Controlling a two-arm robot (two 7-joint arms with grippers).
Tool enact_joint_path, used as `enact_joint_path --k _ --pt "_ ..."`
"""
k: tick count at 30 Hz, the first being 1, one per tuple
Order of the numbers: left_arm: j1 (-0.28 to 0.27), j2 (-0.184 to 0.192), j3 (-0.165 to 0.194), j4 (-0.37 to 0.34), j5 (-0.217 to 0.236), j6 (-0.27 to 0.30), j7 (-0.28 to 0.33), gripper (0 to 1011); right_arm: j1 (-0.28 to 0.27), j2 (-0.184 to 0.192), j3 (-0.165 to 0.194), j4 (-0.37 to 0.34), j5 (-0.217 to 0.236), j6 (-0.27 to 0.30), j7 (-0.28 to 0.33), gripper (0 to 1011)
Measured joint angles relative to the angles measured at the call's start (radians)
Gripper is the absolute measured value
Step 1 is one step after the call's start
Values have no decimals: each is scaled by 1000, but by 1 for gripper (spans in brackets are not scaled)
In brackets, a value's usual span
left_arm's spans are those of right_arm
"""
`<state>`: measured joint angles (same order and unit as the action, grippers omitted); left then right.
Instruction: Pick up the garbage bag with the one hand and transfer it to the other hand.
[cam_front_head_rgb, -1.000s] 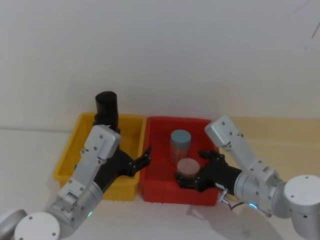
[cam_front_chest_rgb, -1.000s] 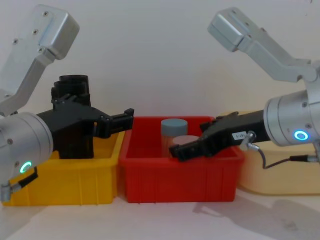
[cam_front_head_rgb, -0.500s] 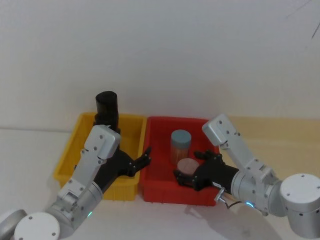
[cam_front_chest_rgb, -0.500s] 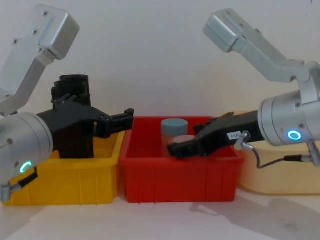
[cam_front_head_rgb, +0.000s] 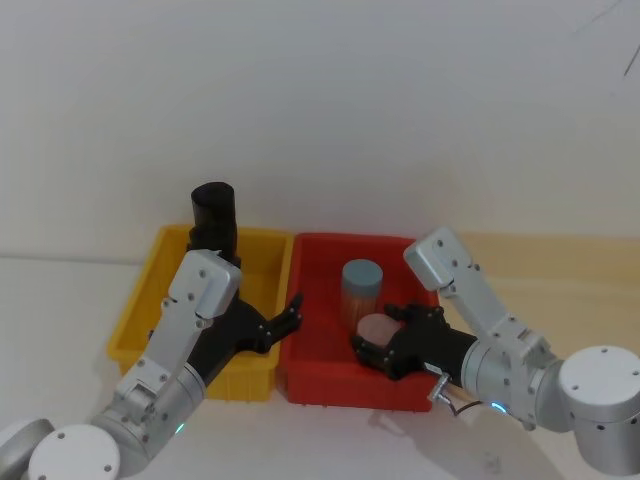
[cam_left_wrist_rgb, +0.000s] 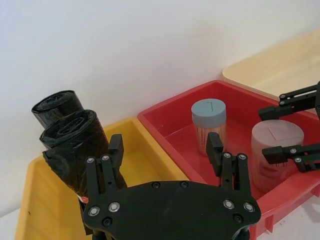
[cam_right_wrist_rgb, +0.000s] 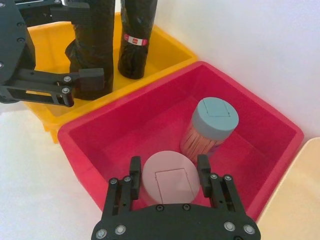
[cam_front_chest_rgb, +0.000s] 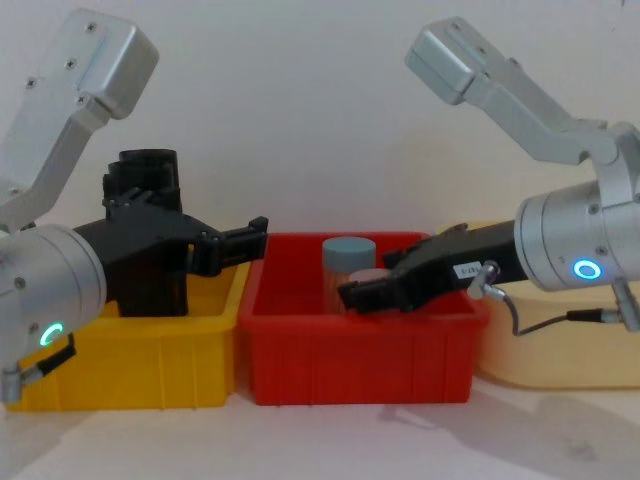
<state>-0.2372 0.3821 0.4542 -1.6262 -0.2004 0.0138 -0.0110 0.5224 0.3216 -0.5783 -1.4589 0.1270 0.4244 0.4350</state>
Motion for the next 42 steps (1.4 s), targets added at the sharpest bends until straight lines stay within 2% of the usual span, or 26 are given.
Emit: enact_joint_path --k 4,13,21,28,37,42 --pt "0 0 0 0 0 0 0 1001 -3 1 7 -6 0 -5 -1 666" --pt "0 0 0 0 0 0 0 1001 -15 13 48 -56 2 -31 -20 666" --pt "0 0 0 0 0 0 0 1001 -27 33 118 -127 13 -55 -51 666" --pt "0 0 0 0 0 0 0 1001 -31 48 205 -178 26 -77 -90 666" --pt "0 0 0 0 0 0 0 1001 -33 69 292 -187 31 -76 -132 666" --pt "0 0 0 0 0 0 0 1001 -35 79 310 -177 30 -62 -139 666"
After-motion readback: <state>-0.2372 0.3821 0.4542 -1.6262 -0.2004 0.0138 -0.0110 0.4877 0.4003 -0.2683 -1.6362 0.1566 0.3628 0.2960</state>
